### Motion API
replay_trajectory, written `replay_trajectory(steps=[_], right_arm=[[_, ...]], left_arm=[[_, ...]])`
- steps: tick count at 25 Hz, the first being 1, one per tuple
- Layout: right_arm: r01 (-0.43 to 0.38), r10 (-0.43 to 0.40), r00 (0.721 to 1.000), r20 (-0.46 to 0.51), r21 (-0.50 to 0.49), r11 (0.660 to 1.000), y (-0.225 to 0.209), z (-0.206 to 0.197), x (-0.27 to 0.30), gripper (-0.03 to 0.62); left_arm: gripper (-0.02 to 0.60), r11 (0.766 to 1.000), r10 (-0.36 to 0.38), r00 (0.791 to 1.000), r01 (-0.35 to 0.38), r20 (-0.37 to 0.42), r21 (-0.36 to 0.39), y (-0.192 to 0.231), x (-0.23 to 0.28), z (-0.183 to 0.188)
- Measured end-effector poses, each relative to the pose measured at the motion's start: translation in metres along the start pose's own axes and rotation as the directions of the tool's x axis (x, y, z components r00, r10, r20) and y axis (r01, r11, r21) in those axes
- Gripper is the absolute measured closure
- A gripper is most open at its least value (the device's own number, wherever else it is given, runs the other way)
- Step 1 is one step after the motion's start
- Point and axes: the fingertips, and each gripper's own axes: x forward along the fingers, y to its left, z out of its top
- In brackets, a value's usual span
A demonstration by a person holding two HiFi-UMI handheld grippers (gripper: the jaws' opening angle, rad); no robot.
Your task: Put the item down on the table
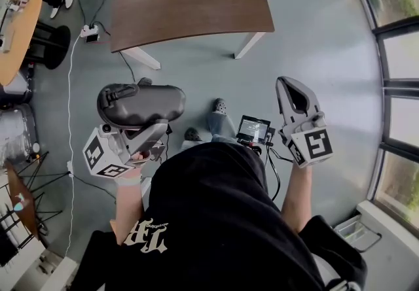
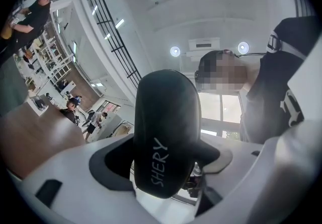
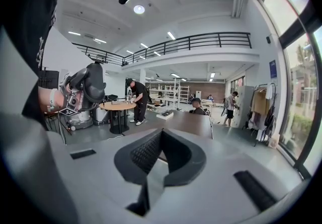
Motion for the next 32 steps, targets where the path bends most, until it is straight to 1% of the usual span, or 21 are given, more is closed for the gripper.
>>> replay_trajectory(steps=[7,13,15,19,24,27,32], right_arm=[[-0.011,0.011,1.0,-0.014,-0.005,1.0,0.002,-0.007,0.009,0.606],[-0.04,0.041,0.999,-0.025,0.034,0.999,-0.038,-0.019,0.02,0.606],[-0.05,0.051,0.998,-0.026,0.053,0.997,-0.042,-0.024,0.021,0.606],[-0.061,0.064,0.997,-0.042,0.054,0.997,-0.055,-0.035,0.026,0.606],[-0.079,0.082,0.995,-0.058,0.063,0.995,-0.064,-0.04,0.032,0.606],[-0.095,0.099,0.993,-0.07,0.056,0.994,-0.068,-0.043,0.04,0.606],[-0.115,0.117,0.99,-0.084,0.034,0.993,-0.077,-0.047,0.05,0.606]], left_arm=[[0.23,1.0,0.008,1.0,-0.008,-0.002,0.001,0.0,0.0,0.001],[0.23,1.0,0.028,0.999,-0.028,-0.017,-0.006,0.013,0.04,-0.017],[0.23,1.0,0.031,0.999,-0.031,-0.018,-0.006,0.014,0.044,-0.02],[0.229,0.999,0.032,0.999,-0.032,-0.015,-0.006,0.017,0.055,-0.029],[0.23,0.999,0.028,1.0,-0.028,-0.003,-0.016,0.019,0.066,-0.029],[0.23,1.0,0.031,0.999,-0.031,-0.014,-0.004,0.024,0.074,-0.033],[0.23,0.999,0.035,0.999,-0.035,-0.012,-0.007,0.031,0.085,-0.039]])
